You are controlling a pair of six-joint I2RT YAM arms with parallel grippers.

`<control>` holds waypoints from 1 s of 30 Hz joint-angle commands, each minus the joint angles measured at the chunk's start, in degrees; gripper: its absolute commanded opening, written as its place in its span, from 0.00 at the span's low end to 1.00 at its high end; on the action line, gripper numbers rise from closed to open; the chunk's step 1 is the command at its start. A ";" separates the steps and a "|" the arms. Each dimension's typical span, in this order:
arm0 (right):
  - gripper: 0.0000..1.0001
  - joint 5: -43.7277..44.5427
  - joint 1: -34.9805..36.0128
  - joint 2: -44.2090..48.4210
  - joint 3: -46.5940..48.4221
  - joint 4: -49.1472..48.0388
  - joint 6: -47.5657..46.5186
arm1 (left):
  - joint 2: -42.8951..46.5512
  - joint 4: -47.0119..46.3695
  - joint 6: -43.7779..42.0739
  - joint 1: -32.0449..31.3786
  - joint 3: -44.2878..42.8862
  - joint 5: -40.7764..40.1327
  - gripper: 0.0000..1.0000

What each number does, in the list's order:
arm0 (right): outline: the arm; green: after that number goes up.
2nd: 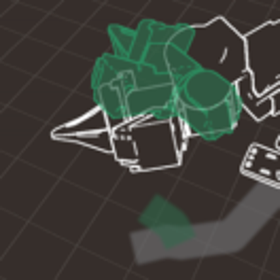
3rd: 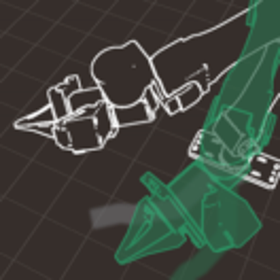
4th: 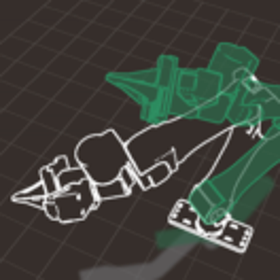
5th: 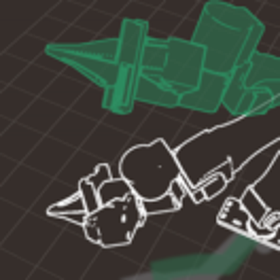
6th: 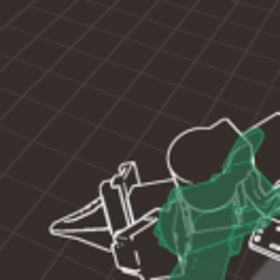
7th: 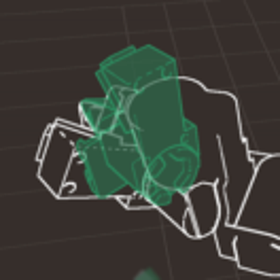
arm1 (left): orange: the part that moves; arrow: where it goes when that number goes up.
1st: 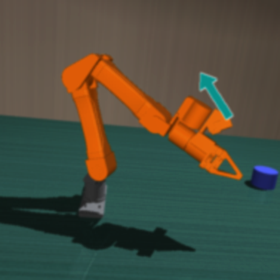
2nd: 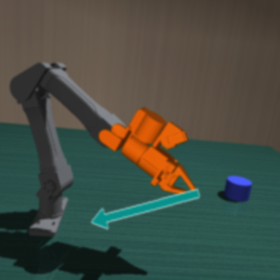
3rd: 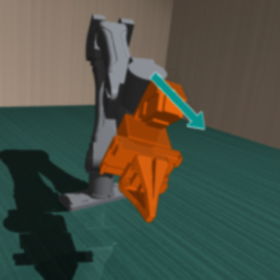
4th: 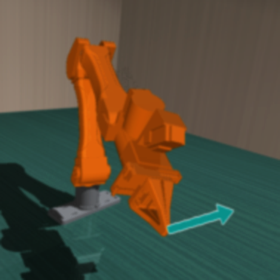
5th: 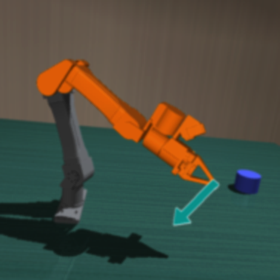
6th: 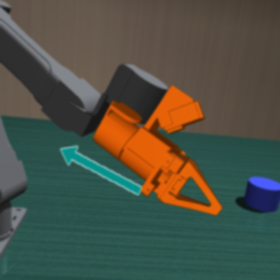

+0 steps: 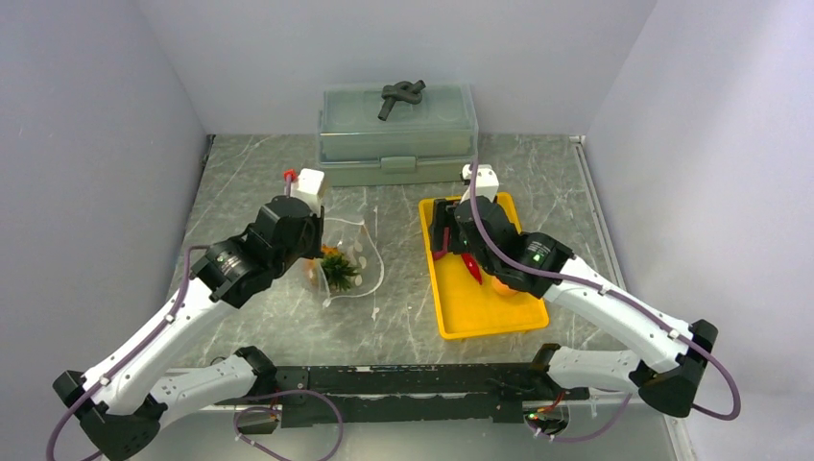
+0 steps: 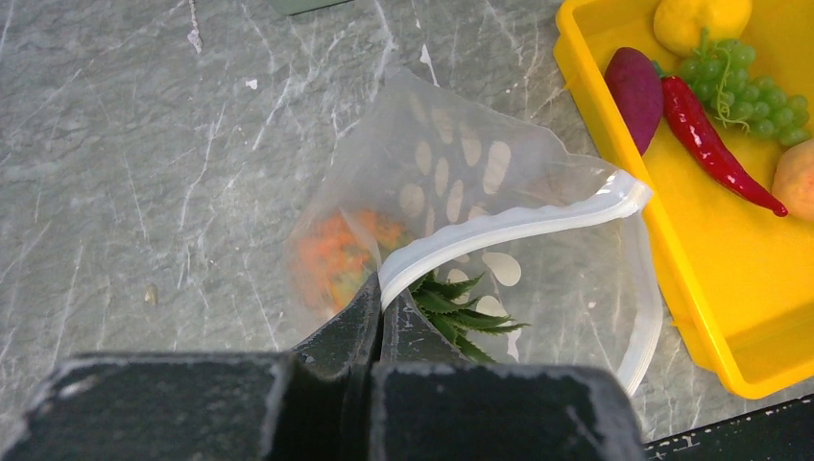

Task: Place the food in the zip-top bag and seal the zipper
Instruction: Pick up the fake fruit from the bin.

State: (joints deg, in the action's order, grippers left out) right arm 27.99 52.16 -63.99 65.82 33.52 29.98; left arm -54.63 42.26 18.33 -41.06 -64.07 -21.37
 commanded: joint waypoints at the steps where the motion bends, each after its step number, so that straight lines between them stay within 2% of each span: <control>1: 0.75 5.09 0.05 2.32 0.93 5.78 -1.67 | 1.52 -1.21 -0.84 0.20 0.50 0.46 0.00; 6: 0.77 7.47 -0.11 1.98 1.70 10.66 -1.36 | 1.96 -0.96 -0.77 0.19 0.67 0.41 0.00; 15: 0.82 10.47 -2.93 1.62 -0.20 22.40 5.59 | 2.78 -0.49 -0.84 0.21 0.79 0.53 0.00; 22: 0.84 6.33 -7.46 2.97 -5.03 22.17 8.59 | 3.30 -0.33 -0.73 0.19 0.81 0.79 0.00; 26: 0.99 3.16 -10.26 2.95 -8.01 20.33 8.64 | 3.65 -0.43 -0.83 0.21 0.98 0.86 0.00; 30: 1.00 1.34 -13.17 3.22 -10.99 18.78 9.04 | 3.83 -0.49 -0.82 0.20 1.00 1.19 0.00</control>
State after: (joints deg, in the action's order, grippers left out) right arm 31.83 41.15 -62.33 56.75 54.35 37.78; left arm -52.21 42.76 18.20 -41.06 -63.00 -20.82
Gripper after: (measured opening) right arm 0.994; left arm 0.012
